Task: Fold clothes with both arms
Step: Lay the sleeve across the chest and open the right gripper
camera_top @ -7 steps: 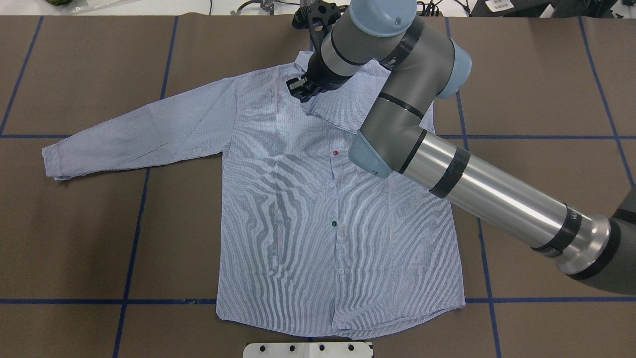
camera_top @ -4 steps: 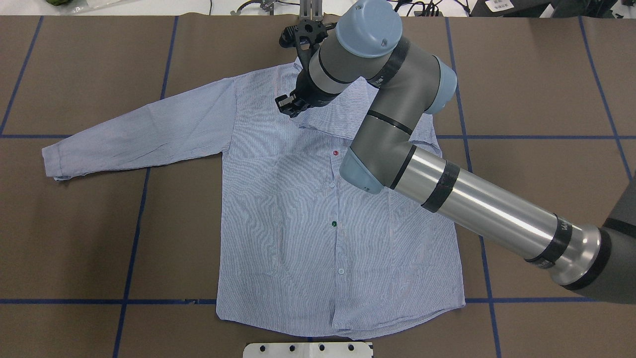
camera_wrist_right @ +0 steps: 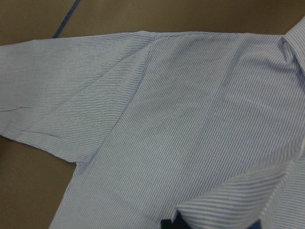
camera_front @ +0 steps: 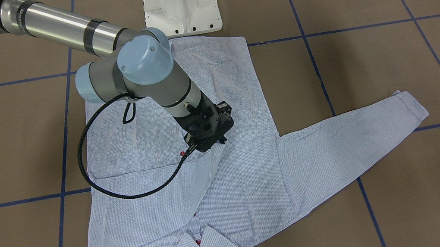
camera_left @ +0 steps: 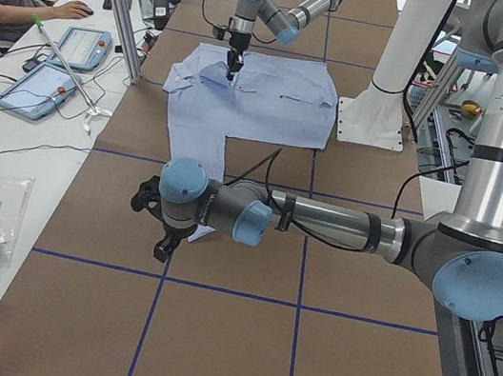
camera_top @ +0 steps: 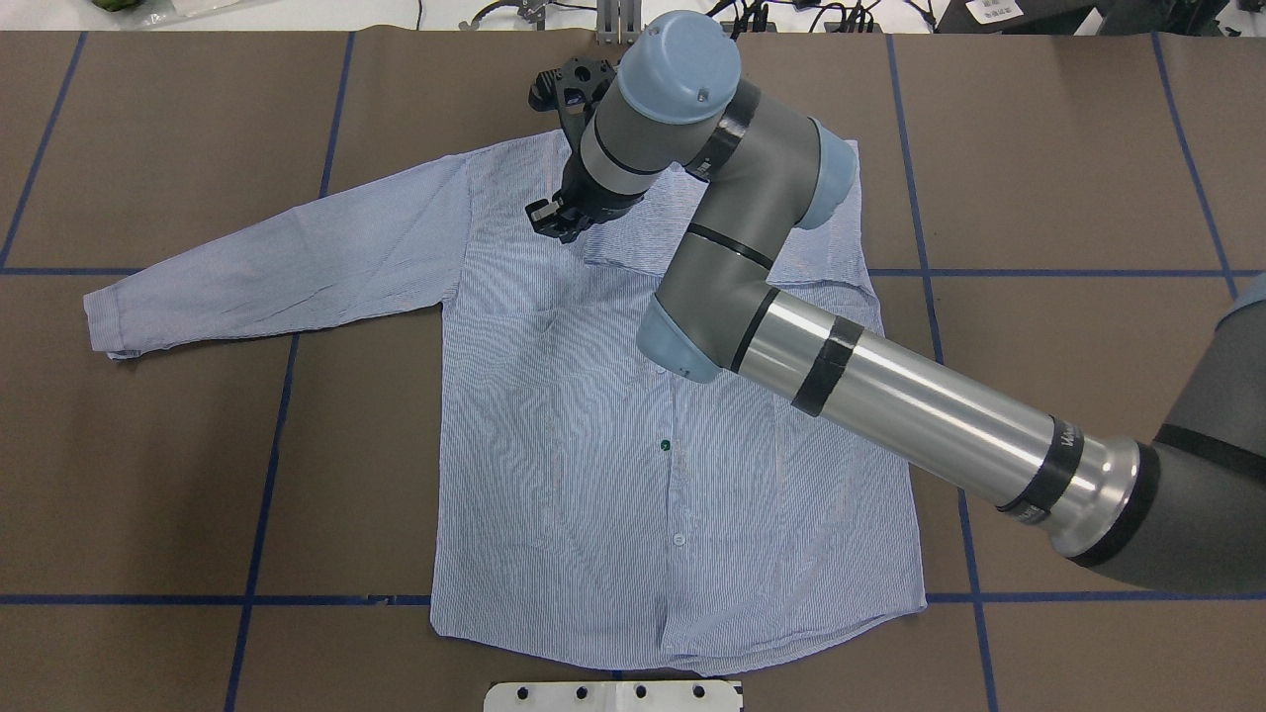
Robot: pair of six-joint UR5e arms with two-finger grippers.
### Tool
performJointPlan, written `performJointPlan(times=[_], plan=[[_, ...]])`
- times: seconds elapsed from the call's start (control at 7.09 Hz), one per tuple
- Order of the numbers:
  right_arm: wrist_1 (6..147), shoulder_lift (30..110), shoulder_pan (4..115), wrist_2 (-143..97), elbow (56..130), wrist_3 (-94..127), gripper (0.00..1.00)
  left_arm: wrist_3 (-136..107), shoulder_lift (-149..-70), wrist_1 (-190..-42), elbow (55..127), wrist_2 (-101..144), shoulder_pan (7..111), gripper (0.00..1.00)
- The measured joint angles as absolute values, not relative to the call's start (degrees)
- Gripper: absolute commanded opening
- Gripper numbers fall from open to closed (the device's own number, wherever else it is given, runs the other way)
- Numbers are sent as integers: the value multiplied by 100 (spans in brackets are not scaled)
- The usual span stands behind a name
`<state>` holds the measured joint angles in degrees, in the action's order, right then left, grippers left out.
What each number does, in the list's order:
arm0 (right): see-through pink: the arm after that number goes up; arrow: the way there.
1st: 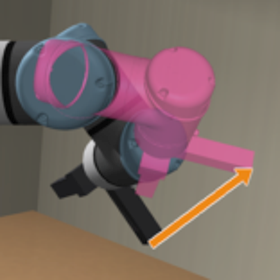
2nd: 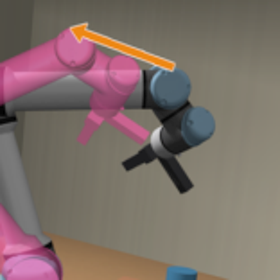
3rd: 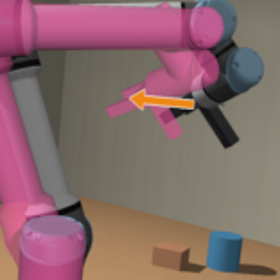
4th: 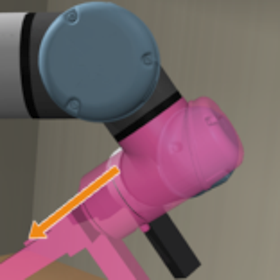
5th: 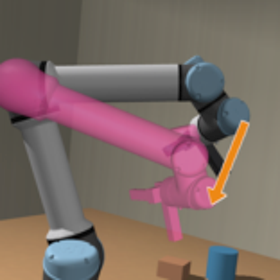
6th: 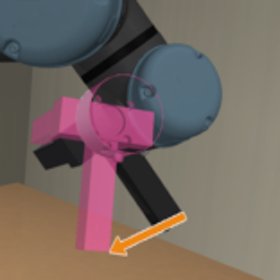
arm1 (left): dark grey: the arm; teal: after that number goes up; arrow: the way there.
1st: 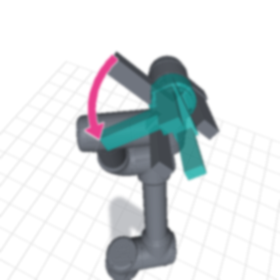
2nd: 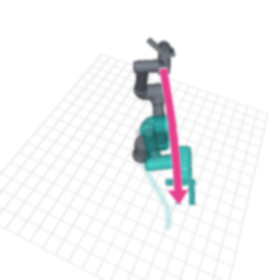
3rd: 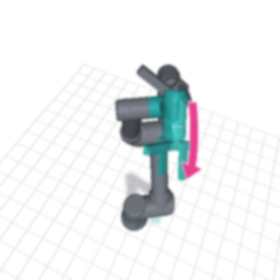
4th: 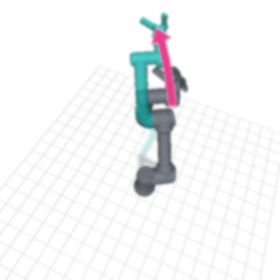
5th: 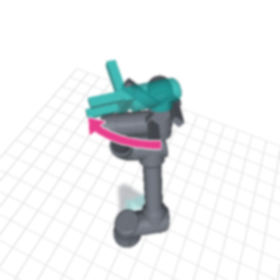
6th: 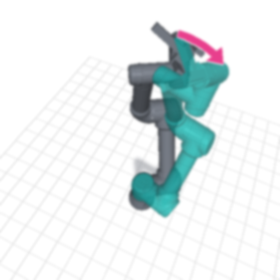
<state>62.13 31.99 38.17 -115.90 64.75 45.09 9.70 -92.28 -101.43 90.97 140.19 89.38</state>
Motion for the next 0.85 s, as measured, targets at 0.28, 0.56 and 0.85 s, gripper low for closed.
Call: performJointPlan(times=[0.28,0.56,0.85], plan=[[6210,2857,3603,-11059,5982,4521,100,931,-9232,-10143,9107,14021,8938,100],[6224,2702,3359,-10510,5895,4756,100,868,-9236,-10143,9122,14026,8938,100],[6286,2635,3319,-10415,5916,5101,100,728,-9259,-10145,9122,14017,8928,100]])
